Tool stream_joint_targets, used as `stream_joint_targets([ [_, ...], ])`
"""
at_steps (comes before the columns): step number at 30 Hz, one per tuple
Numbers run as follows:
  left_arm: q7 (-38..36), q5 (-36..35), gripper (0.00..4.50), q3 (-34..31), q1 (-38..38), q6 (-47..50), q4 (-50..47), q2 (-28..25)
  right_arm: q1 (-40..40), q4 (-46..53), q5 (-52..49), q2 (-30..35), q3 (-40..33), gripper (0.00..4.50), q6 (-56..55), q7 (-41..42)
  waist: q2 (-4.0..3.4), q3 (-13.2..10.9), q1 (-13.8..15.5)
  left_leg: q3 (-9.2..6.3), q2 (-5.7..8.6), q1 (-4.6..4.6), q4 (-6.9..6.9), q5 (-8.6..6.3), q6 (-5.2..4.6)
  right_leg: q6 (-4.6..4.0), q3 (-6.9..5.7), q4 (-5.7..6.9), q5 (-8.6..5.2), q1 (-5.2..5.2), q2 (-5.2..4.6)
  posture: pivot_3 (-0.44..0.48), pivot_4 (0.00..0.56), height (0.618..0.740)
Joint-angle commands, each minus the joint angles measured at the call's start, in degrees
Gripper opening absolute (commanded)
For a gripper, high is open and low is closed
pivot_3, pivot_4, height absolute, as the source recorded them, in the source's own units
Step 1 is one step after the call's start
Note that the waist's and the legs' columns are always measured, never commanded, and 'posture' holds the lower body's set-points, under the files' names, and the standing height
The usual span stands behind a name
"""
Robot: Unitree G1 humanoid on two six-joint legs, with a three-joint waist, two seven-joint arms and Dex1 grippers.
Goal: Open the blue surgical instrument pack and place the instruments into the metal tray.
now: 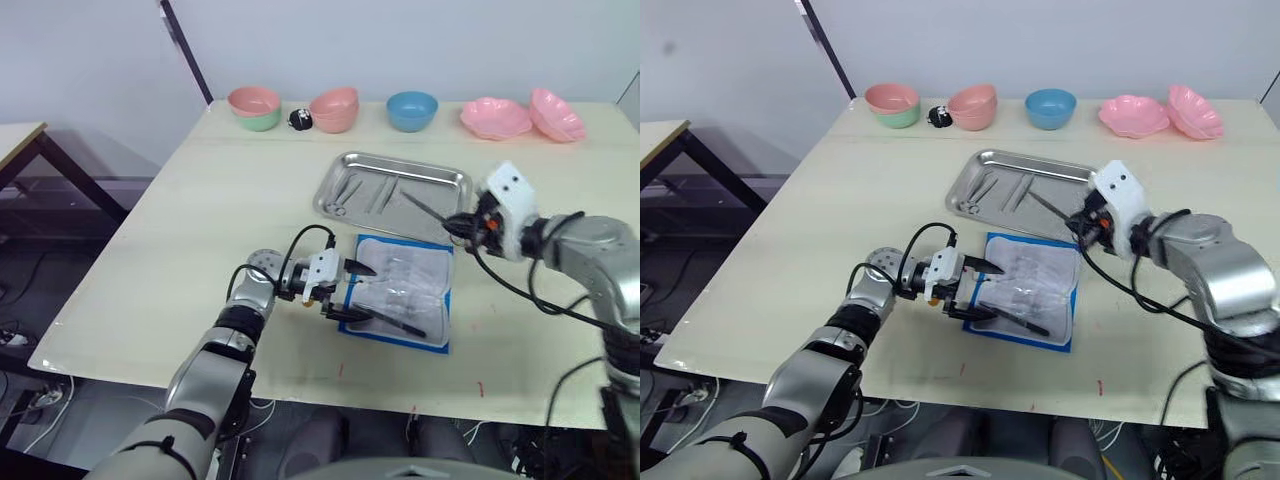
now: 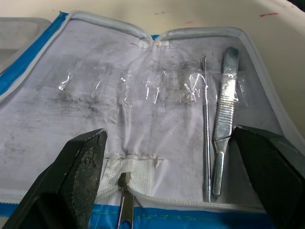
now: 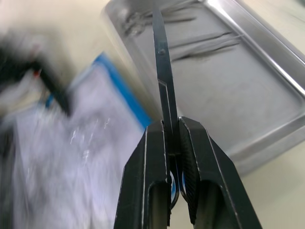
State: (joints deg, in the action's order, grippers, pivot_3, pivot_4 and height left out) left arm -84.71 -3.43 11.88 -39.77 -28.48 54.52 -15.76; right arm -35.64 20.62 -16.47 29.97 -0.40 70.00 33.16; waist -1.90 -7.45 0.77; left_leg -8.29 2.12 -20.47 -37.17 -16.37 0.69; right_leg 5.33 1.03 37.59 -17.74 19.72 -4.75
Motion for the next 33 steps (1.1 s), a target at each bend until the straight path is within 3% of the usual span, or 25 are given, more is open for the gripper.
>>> stream_joint_targets([
  [1, 0.7, 6.27, 4.5, 5.11, 5.59, 2.76, 8.06, 0.67, -4.78, -4.11, 2.09, -6.32, 0.36, 0.02, 2.1, -8.0, -0.02, 0.02, 0.08, -0.07, 0.03, 0.0, 0.02, 0.03, -0.03, -0.01, -0.04, 0.0, 0.0, 0.0, 0.0, 0.0, 0.15, 0.74],
  [7, 0.59, 6.05, 4.5, 4.99, 5.97, 2.79, 7.72, 0.66, -11.99, -20.17, 6.28, -19.43, -2.66, 0.02, -5.74, -21.0, -0.07, 0.08, -0.3, -0.17, 0.35, 0.2, 0.24, 0.14, -0.17, -0.14, 0.1, 0.13, 0.07, 0.0, -0.14, 0.0, 0.15, 0.74],
  [17, 1.01, 6.01, 4.5, 4.92, 6.23, 2.89, 7.54, 0.83, -18.58, -42.58, 7.66, -30.02, -8.84, 0.02, -17.03, -33.92, -0.14, 0.14, -1.09, -0.43, 0.75, 0.55, 0.65, 0.29, -0.22, -0.16, 0.37, 0.22, 0.09, -0.03, -0.27, 0.0, 0.15, 0.74],
  [26, 0.98, 5.98, 4.5, 4.78, 6.4, 2.83, 7.38, 0.41, -25.68, -62.7, 6.37, -31.37, -14.19, 0.02, -26.7, -38.58, -0.36, 0.29, -1.45, -0.61, 0.84, 0.58, 0.7, 0.4, -0.18, -0.18, 0.4, 0.24, 0.09, -0.06, -0.28, 0.0, 0.15, 0.74],
  [33, 1.13, 5.91, 4.5, 4.69, 6.55, 2.88, 7.26, 0.23, -26.89, -68.97, 6.18, -30.87, -13.89, 0.02, -29.37, -37.75, -0.37, 0.33, -1.6, -0.62, 0.85, 0.59, 0.71, 0.42, -0.21, -0.17, 0.4, 0.24, 0.09, -0.07, -0.28, 0.0, 0.15, 0.74],
])
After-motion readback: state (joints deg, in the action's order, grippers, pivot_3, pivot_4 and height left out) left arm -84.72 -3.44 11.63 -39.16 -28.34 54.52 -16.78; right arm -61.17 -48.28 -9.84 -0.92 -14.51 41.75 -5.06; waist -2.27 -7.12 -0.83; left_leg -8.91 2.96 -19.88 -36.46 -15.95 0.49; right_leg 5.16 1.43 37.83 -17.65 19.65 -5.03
